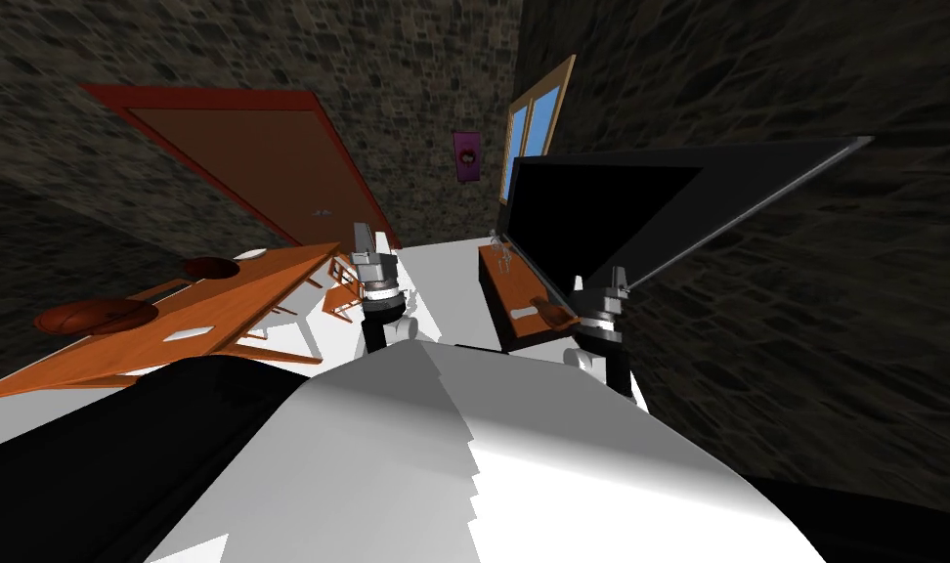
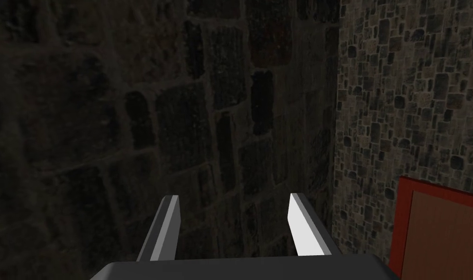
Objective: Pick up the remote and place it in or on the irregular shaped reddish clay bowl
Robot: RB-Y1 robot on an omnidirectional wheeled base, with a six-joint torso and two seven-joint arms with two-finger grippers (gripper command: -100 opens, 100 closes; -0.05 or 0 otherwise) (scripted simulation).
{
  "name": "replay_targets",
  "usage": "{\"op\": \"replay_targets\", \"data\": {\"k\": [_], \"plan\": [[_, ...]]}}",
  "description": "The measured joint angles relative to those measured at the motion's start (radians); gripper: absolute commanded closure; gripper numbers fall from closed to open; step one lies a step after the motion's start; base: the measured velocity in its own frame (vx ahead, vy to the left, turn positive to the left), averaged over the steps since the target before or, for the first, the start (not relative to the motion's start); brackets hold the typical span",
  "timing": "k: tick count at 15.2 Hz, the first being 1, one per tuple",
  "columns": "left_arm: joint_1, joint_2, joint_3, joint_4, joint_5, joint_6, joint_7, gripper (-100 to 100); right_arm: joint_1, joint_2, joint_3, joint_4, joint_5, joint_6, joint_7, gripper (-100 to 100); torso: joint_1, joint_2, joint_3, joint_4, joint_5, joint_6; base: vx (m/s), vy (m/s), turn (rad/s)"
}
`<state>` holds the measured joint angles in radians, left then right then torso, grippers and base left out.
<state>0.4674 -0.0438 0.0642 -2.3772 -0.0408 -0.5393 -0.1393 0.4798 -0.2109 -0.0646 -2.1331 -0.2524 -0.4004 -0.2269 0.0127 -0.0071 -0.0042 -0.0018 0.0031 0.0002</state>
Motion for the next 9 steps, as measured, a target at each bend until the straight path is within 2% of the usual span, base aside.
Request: {"op": "replay_targets", "data": {"k": [1,3,4,7,8,9], "plan": [[0.0,0.0,0.0,0.0,0.0,0.0,0.0,0,0.014,-0.007,-0.006,0.011,-0.013,0.004,-0.016,-100,-0.003,0.003,0.001,0.0,-0.001,0.0,0.023,0.094,-0.071],[0.0,0.0,0.0,0.0,0.0,0.0,0.0,0,0.005,-0.01,-0.013,0.048,-0.026,0.016,-0.034,-100,-0.006,0.005,0.003,0.001,-0.001,0.0,0.012,0.057,-0.02],[0.0,0.0,0.0,0.0,0.0,0.0,0.0,0,-0.001,-0.019,-0.021,0.081,-0.039,0.019,-0.048,-100,-0.008,0.006,0.003,0.001,-0.002,0.0,0.022,0.078,-0.022],[0.0,0.0,0.0,0.0,0.0,0.0,0.0,0,0.012,-0.028,-0.035,0.102,-0.06,0.041,-0.074,-100,-0.007,0.006,0.003,0.001,-0.002,0.0,0.031,0.073,0.092],[0.0,0.0,0.0,0.0,0.0,0.0,0.0,0,0.012,-0.028,-0.036,0.105,-0.061,0.042,-0.076,-100,-0.007,0.005,0.003,0.001,-0.002,-0.001,0.116,0.092,0.221],[0.0,0.0,0.0,0.0,0.0,0.0,0.0,0,0.018,-0.031,-0.04,0.119,-0.071,0.047,-0.085,-100,-0.006,0.002,0.002,0.001,-0.002,-0.001,0.232,0.141,0.239]]}}
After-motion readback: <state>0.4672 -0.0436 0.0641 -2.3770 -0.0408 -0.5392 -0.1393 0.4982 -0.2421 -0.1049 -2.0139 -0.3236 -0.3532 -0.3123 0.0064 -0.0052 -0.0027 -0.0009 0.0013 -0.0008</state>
